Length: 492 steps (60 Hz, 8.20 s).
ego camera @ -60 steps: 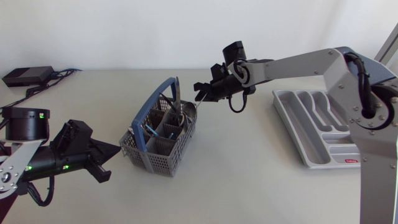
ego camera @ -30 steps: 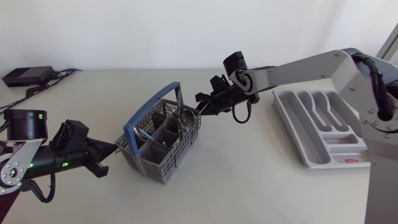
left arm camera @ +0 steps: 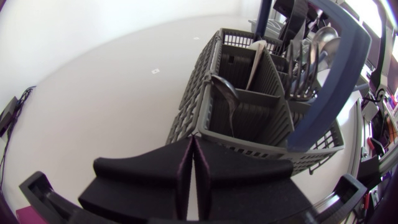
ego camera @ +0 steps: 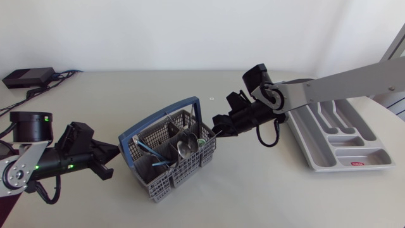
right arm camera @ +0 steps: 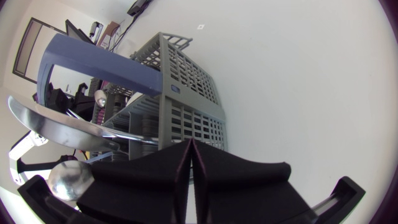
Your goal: Sort the cutlery from the basket into the organizer compartments.
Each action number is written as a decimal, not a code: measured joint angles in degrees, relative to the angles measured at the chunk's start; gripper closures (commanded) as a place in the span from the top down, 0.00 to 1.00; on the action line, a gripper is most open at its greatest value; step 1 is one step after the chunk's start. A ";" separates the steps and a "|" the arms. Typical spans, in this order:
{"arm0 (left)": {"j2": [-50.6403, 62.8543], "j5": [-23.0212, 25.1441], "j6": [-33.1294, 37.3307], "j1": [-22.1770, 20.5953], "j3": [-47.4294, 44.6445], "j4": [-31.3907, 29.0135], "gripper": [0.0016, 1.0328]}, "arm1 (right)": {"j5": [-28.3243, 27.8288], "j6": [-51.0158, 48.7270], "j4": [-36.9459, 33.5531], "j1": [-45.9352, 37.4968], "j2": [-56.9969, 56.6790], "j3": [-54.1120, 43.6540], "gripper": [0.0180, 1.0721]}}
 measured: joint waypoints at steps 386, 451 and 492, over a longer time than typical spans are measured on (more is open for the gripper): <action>15.69 -28.52 -12.33 -34.42 36.68 -30.16 0.26 | 18.69 -11.96 -10.51 -7.58 -43.93 -23.96 0.76; 15.17 -28.89 -12.28 -36.68 36.50 -29.38 0.03 | 18.27 -12.02 -10.34 -7.91 -44.87 -24.74 0.78; -0.24 -29.33 -10.78 -35.98 44.26 -46.80 0.03 | 18.29 -12.46 -11.13 -5.46 -46.86 -24.74 0.82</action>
